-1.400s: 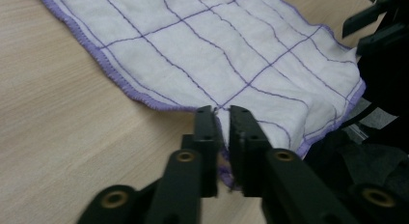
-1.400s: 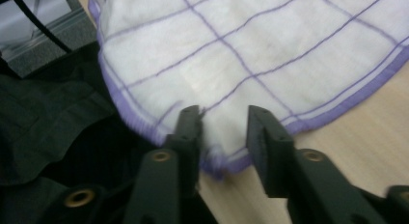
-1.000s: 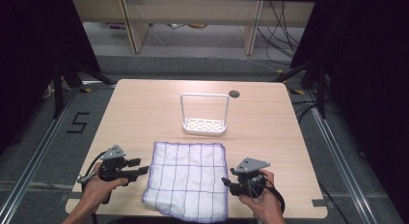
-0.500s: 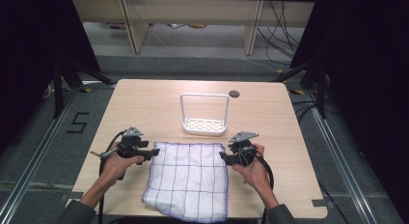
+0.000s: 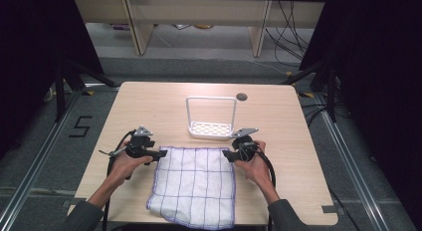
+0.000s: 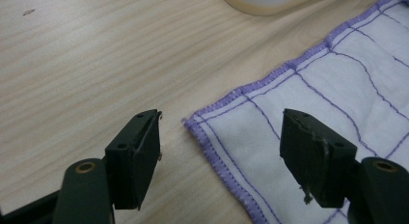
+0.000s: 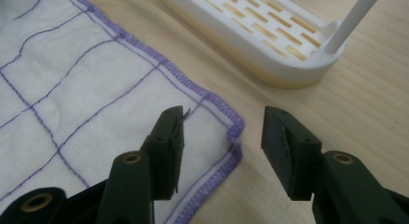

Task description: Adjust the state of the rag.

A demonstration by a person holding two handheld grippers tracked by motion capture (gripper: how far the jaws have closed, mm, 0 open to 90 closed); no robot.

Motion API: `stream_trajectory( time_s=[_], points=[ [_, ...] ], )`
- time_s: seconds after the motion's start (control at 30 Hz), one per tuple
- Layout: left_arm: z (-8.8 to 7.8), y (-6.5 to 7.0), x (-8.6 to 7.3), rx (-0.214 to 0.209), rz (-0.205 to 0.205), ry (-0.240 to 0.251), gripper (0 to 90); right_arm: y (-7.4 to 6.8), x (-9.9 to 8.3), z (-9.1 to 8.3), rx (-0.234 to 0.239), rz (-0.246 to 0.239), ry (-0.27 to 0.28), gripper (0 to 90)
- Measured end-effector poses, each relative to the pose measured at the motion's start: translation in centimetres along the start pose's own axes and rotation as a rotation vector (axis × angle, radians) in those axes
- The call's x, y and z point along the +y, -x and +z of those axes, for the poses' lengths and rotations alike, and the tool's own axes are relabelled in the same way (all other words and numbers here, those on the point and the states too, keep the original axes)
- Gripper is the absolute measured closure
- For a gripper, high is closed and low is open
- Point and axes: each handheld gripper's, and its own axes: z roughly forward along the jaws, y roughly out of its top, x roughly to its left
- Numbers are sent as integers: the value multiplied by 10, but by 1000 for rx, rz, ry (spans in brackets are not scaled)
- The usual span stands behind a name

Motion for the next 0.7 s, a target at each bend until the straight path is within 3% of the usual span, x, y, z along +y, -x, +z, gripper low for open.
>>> stream_trajectory(
  time_s=[0.17,0.3,0.37,0.4,0.43,0.47,0.5,0.57,0.6,0.67,0.7],
  points=[
    [5,-1,0,3,19,-14,302,1,3,6,-8,-3,5,512],
    [7,0,0,8,25,-5,327,2,4,9,-12,-2,-25,531],
    [8,0,1,6,40,-14,363,4,3,15,-14,-24,-35,560],
    [9,2,1,9,42,4,407,4,3,16,-19,-11,-41,584],
    [9,1,1,-6,63,-6,455,6,2,20,-16,-35,-36,617],
    [10,0,2,-9,73,-6,489,5,3,19,-10,-14,-50,656],
    [11,1,2,-13,75,1,522,7,3,21,-15,-25,-47,681],
    [13,2,2,-13,91,8,630,8,2,23,-6,-23,-31,774],
    [13,1,2,-18,120,-6,699,9,2,23,-1,-37,-39,805],
    [16,2,2,-15,121,-6,862,11,3,24,0,-19,-35,870],
    [17,1,2,-10,127,2,882,11,3,24,-4,-17,-27,877]
  ],
)
